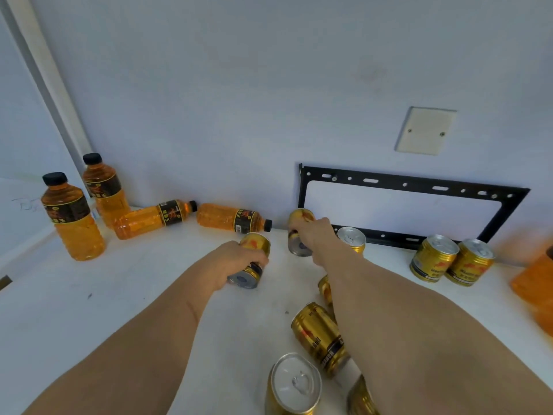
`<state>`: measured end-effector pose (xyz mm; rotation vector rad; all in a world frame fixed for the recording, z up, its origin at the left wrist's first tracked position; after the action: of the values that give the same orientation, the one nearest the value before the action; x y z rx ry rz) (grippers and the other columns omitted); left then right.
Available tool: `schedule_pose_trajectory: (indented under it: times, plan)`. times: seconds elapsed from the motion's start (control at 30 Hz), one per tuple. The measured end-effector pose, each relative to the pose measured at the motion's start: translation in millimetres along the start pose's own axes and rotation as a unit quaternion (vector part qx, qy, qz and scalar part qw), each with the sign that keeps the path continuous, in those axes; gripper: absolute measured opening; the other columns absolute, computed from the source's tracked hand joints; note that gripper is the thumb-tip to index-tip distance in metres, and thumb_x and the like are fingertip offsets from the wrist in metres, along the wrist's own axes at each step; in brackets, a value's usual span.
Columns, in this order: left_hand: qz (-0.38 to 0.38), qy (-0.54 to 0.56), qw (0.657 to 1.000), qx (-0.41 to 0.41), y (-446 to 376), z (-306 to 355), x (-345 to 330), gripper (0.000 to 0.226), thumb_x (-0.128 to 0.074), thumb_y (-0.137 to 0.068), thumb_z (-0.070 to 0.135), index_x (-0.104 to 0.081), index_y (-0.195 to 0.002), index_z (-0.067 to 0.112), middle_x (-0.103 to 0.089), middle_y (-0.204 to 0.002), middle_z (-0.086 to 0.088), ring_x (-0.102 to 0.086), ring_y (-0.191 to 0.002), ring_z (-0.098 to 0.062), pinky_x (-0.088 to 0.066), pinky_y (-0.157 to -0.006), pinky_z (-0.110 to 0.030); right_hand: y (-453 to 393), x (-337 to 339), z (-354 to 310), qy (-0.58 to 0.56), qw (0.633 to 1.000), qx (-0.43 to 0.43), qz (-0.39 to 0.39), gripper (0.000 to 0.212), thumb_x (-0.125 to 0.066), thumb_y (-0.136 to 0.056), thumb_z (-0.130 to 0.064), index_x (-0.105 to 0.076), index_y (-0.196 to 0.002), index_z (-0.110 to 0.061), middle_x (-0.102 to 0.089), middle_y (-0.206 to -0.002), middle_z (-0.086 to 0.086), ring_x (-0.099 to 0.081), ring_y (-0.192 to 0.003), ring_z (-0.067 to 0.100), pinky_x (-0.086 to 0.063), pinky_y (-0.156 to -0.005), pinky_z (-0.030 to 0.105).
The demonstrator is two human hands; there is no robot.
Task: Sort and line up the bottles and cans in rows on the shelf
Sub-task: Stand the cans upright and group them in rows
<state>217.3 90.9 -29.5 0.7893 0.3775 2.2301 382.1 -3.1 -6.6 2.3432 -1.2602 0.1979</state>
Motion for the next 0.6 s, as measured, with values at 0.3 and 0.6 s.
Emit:
schedule_pose_trajectory:
  times: [0.3, 0.6]
  plan:
    - [0.018, 0.04, 0.992, -0.119, 81, 75, -27, 0.078, -0.086, -0.052, 0.044, -0.052, -0.117, 0.015, -0.068, -0.103, -0.015, -0.07, -0.091, -0.03, -0.057, -0.086, -0.046, 46, 105, -18, -0.105, 0.988, 0.108, 0.028, 0.059, -0.073, -0.079, -0.053, -0.053, -0.119, -0.014, -0.062, -0.101, 0.004, -0.061, -0.082, 0.016, -0.047, -0.06, 0.026]
    - [-0.005, 0.11, 0.972, -0.208, 171, 126, -156, 0.089, -0.091, -0.045, 0.046, -0.055, -0.123, 0.023, -0.07, -0.107, -0.006, -0.071, -0.093, -0.023, -0.057, -0.081, -0.04, 66, 242, 51, -0.129, 0.982, 0.129, 0.053, 0.071, -0.079, -0.076, -0.041, -0.038, -0.131, -0.022, -0.055, -0.111, 0.003, -0.057, -0.097, 0.023, -0.049, -0.081, 0.041]
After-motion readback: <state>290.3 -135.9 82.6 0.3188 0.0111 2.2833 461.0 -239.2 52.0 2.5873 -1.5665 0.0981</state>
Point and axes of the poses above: each hand's wrist, its own y-axis away from the middle knuckle, its own x-axis out of the back of the hand, z = x × y, the point moved 3 cm from there along -y, towards the middle knuckle
